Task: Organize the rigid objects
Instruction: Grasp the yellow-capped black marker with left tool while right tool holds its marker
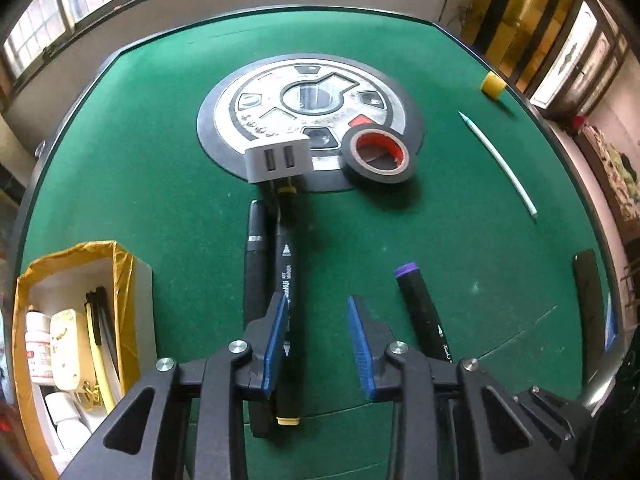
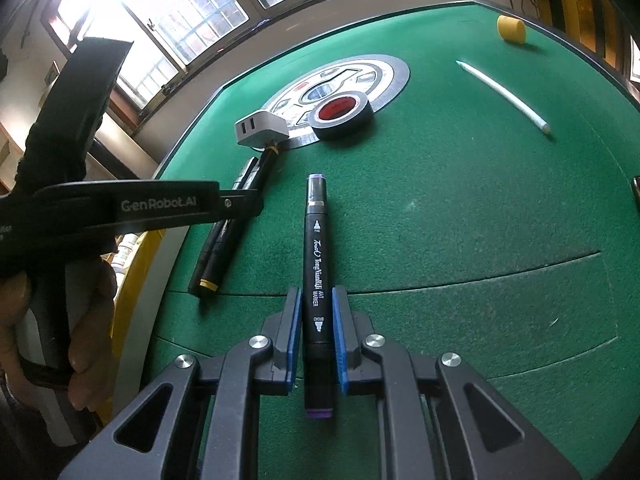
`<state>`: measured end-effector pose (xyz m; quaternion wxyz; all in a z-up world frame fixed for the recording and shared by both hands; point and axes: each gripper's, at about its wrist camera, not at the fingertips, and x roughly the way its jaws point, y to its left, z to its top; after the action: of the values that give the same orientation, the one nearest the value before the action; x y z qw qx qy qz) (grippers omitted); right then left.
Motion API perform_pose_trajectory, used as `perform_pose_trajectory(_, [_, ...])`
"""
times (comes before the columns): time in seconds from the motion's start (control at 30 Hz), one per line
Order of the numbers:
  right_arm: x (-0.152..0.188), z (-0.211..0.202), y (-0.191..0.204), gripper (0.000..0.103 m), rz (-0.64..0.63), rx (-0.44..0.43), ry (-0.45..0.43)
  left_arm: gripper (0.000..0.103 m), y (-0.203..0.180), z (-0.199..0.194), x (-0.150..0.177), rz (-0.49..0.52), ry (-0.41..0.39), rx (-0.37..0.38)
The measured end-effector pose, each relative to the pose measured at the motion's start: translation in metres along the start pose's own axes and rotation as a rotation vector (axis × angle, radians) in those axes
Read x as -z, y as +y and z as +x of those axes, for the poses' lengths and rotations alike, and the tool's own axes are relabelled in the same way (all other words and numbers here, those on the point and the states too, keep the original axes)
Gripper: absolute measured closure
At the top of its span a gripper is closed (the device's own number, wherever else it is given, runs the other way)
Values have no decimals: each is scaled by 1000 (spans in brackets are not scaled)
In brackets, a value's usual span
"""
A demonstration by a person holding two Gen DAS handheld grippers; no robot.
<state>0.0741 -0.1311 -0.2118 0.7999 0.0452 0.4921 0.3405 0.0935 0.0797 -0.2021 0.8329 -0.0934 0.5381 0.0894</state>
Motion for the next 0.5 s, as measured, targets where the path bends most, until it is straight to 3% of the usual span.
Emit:
perform_pose_trajectory(0.2, [-1,0,0,90,0,0,1,70,4,1,-1,-4,-12,-37])
perform_pose_trajectory(0.5, [-1,0,1,90,-2,2,1,70,-2,1,3,14,6,10])
